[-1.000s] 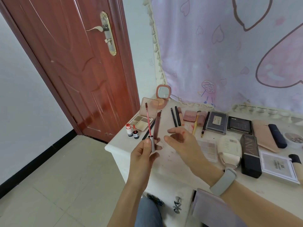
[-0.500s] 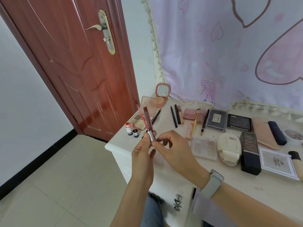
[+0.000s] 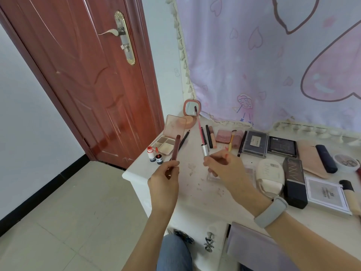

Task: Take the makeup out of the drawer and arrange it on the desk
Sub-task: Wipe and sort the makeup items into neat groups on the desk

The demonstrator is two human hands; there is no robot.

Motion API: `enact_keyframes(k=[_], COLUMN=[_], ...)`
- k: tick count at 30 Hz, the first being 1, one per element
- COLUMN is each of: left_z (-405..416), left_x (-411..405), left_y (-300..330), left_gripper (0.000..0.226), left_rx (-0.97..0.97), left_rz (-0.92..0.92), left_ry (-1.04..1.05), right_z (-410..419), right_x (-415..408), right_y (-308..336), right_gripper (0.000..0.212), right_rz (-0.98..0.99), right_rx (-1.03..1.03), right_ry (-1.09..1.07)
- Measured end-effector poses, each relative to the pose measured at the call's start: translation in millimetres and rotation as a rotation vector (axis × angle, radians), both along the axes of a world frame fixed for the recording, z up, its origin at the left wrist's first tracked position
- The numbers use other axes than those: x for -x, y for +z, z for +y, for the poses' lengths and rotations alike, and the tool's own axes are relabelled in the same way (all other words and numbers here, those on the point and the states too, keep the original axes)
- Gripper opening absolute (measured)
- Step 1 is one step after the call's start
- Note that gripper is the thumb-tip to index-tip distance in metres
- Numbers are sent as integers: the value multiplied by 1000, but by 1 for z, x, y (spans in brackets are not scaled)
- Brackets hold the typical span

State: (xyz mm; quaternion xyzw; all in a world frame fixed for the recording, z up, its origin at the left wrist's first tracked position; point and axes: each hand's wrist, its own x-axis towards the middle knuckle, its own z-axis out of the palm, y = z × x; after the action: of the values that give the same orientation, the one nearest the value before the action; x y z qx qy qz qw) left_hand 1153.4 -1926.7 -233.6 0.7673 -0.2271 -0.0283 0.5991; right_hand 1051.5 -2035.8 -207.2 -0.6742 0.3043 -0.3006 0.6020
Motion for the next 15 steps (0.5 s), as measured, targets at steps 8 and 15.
enact_keyframes(k=[8,15], left_z=[-16,-26], left_x=[-2,-12], left_y=[-6,-14], left_gripper=[18,25], left_rx=[-373,-404], left_rz=[-494,-712], left_ry=[26,49], right_z=[-20,-24], right_x=[3,-2], right_y=[-5,-10], right_gripper=[13,15], right_rz=[58,110], right_rx=[-9,36], right_ry=[-104,-109])
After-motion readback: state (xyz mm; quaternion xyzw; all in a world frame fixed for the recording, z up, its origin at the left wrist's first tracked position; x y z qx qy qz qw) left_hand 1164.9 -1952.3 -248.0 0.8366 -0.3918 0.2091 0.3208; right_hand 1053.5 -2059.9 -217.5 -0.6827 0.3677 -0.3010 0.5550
